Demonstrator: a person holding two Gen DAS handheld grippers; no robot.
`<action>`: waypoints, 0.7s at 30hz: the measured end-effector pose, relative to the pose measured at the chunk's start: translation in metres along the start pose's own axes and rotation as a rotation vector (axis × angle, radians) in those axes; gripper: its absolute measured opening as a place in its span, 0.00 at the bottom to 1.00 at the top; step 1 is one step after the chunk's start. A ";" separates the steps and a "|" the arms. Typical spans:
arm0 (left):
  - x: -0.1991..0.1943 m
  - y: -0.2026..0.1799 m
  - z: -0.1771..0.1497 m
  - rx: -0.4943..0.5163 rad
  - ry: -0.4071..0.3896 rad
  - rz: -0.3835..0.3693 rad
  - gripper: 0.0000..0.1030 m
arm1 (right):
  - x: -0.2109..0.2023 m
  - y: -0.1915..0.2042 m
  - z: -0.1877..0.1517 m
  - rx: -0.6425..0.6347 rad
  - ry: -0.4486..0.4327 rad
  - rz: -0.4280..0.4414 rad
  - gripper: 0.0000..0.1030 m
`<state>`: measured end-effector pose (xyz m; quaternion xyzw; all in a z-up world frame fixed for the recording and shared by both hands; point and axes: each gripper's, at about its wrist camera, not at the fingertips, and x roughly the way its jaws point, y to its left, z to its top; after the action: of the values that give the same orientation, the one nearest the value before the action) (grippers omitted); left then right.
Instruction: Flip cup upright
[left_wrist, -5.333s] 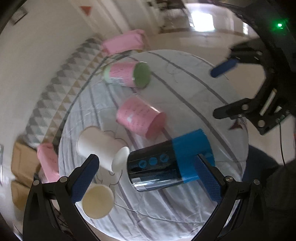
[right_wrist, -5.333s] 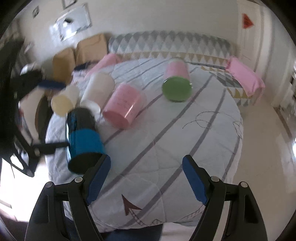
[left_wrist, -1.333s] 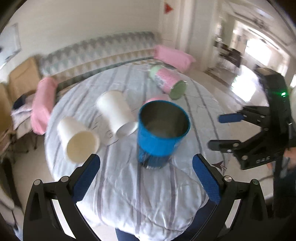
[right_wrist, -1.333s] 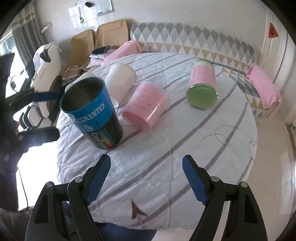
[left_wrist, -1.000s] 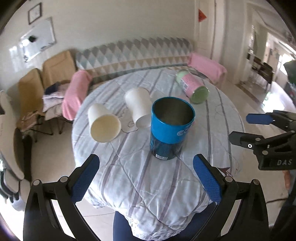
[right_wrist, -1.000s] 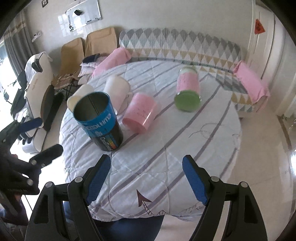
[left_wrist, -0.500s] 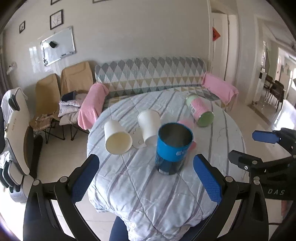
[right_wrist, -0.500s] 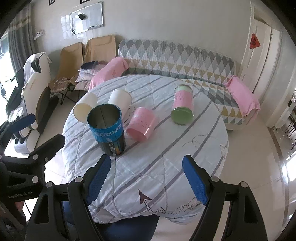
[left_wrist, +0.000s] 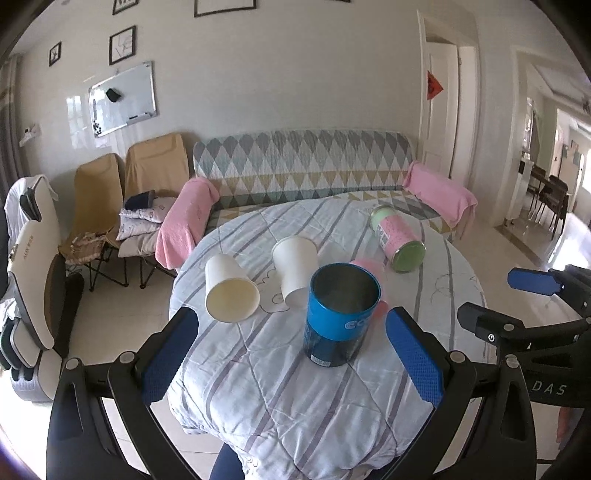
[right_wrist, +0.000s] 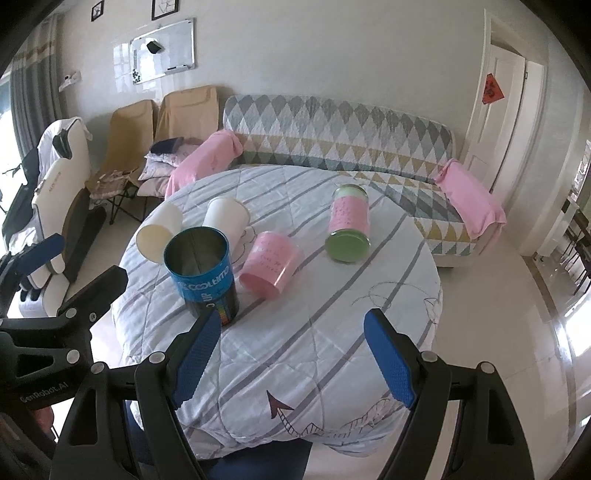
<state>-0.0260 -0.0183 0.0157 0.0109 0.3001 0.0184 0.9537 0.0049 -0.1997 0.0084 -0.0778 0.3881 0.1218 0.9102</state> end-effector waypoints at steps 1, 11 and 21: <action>0.001 -0.001 0.000 0.001 -0.001 0.000 1.00 | 0.000 0.000 0.000 0.002 0.002 0.001 0.79; 0.005 -0.008 0.000 0.028 -0.002 0.019 1.00 | 0.005 -0.012 0.000 0.007 0.003 0.007 0.79; 0.016 -0.032 0.008 0.071 0.004 0.072 1.00 | 0.015 -0.034 0.005 0.013 0.003 0.037 0.79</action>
<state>-0.0075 -0.0495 0.0116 0.0555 0.3019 0.0421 0.9508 0.0281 -0.2282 0.0022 -0.0649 0.3914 0.1363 0.9078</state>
